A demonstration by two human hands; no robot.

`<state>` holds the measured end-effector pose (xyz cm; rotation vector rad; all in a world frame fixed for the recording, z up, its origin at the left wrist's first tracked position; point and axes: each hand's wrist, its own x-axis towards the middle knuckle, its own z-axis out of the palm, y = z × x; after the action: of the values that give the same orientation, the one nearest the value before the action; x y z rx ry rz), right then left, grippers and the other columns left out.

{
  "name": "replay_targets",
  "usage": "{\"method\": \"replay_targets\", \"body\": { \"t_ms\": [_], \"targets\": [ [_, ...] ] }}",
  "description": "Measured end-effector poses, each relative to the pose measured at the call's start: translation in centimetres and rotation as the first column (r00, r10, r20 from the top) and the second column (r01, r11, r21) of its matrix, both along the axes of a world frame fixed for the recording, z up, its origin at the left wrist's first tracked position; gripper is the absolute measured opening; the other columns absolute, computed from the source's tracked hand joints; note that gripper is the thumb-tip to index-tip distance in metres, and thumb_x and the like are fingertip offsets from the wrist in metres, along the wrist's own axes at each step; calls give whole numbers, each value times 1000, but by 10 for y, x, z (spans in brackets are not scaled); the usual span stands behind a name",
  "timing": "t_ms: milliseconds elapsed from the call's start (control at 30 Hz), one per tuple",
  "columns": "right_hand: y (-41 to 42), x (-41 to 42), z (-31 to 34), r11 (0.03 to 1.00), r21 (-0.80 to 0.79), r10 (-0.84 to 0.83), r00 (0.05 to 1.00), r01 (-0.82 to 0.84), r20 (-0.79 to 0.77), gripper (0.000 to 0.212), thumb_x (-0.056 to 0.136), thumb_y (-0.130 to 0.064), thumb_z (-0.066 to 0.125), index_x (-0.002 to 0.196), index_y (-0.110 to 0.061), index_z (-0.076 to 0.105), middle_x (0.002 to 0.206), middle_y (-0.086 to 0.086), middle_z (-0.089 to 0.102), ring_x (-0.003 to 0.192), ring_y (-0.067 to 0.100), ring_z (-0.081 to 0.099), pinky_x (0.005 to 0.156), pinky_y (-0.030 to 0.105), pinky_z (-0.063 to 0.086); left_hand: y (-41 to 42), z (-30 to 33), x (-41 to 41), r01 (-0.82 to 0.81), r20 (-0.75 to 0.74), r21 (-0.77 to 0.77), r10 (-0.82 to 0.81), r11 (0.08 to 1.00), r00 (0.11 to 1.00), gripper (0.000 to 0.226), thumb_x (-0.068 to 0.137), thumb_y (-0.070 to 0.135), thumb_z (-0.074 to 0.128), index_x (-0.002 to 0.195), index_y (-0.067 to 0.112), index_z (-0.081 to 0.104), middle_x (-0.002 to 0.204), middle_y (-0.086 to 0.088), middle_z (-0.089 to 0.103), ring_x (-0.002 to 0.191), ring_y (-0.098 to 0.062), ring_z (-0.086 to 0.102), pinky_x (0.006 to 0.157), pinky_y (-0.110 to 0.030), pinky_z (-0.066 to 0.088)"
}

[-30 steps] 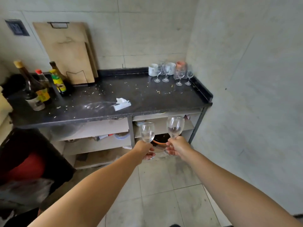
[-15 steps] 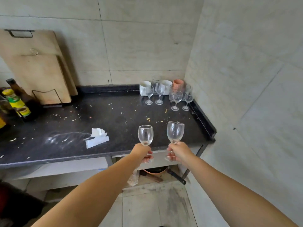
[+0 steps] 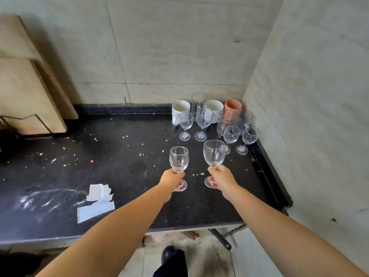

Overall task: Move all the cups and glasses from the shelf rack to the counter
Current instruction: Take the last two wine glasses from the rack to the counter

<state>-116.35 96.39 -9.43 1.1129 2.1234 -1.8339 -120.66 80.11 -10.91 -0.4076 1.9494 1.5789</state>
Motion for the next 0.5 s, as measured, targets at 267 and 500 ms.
{"method": "replay_targets", "body": {
  "t_ms": [267,500],
  "targets": [
    [25,-88,-27,998,39,-50,998,52,-43,20,94,-22,55,106,-9,63,74,-2,57,65,11,54,72,30,47,29,-8,-98,39,-6,-27,-39,999,999,12,91,18,55,80,14,61,75,-2,57,76,-18,55,94,-40,52],
    [29,-130,-46,997,-44,-71,996,69,-54,27,92,-9,58,119,-4,61,109,6,62,81,8,60,85,27,51,49,-20,-129,41,-29,-55,-42,998,999,8,92,21,54,95,18,61,90,-2,65,88,-19,60,94,-40,51]
  ]
}}
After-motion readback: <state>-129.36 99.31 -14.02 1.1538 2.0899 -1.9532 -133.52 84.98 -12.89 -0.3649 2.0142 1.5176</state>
